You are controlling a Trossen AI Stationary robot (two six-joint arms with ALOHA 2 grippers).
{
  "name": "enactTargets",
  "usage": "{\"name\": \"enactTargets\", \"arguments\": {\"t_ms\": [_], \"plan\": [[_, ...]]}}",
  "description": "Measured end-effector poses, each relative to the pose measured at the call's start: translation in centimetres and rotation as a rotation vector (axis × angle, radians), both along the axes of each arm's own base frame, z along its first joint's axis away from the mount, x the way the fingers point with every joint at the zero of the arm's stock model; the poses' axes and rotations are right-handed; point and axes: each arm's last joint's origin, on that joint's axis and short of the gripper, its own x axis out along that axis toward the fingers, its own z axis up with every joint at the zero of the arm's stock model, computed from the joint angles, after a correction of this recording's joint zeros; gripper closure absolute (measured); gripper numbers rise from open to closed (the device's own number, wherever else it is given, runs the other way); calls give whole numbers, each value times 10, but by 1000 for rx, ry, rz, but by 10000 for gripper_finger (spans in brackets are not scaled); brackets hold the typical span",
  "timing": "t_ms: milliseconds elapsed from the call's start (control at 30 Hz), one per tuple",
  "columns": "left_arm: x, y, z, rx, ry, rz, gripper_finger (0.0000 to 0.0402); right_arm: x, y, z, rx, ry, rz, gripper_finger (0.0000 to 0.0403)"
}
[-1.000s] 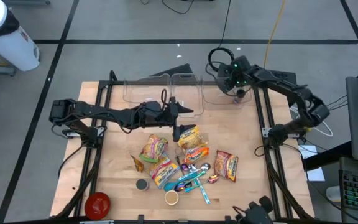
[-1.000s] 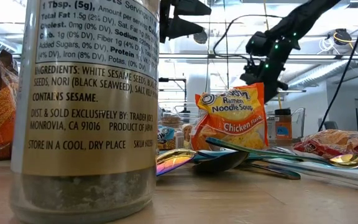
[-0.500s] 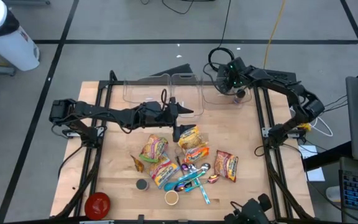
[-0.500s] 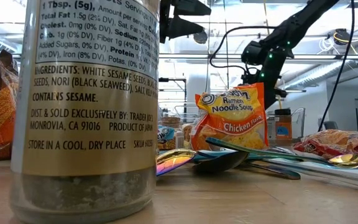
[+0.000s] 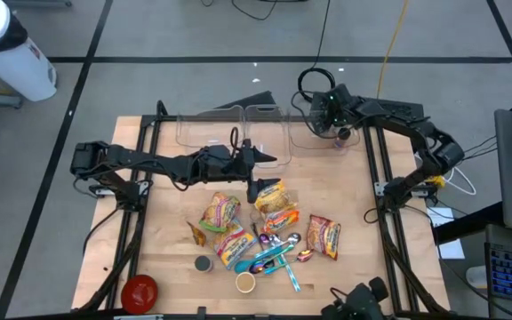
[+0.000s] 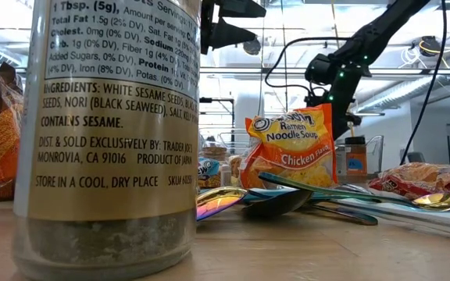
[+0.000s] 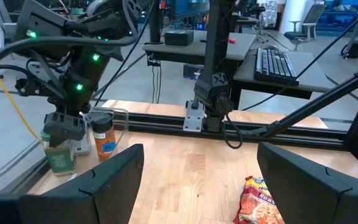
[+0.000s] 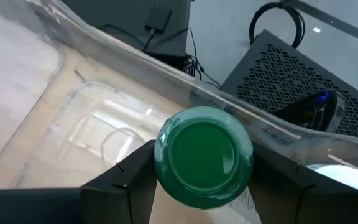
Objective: Pick & Place Food Item
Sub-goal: Put the green seasoning bottle into the right transparent bin, then put the brown seasoning bottle into the right transparent bin
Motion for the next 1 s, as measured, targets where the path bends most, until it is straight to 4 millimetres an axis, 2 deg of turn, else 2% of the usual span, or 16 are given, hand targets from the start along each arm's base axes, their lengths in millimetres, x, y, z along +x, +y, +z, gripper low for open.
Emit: {"name": "enactTargets", "arguments": {"t_ms": [133,367,533,767,1000], "plan": [[0,0,0,-1,0,0,89,-2,0,-2,0,-1,-1,200],[0,0,0,-1,0,0,100,0,3,-4,-4,20,39,154],[0,0,0,-1,0,0,97,-1,7,6,-30,1,43,138],[0,0,0,-1,1,0,81,-9,23,43,-142,-69,69,142],[-1,1,-1,1,14,2,74,-16,64,92,-282,-214,161,143]]}}
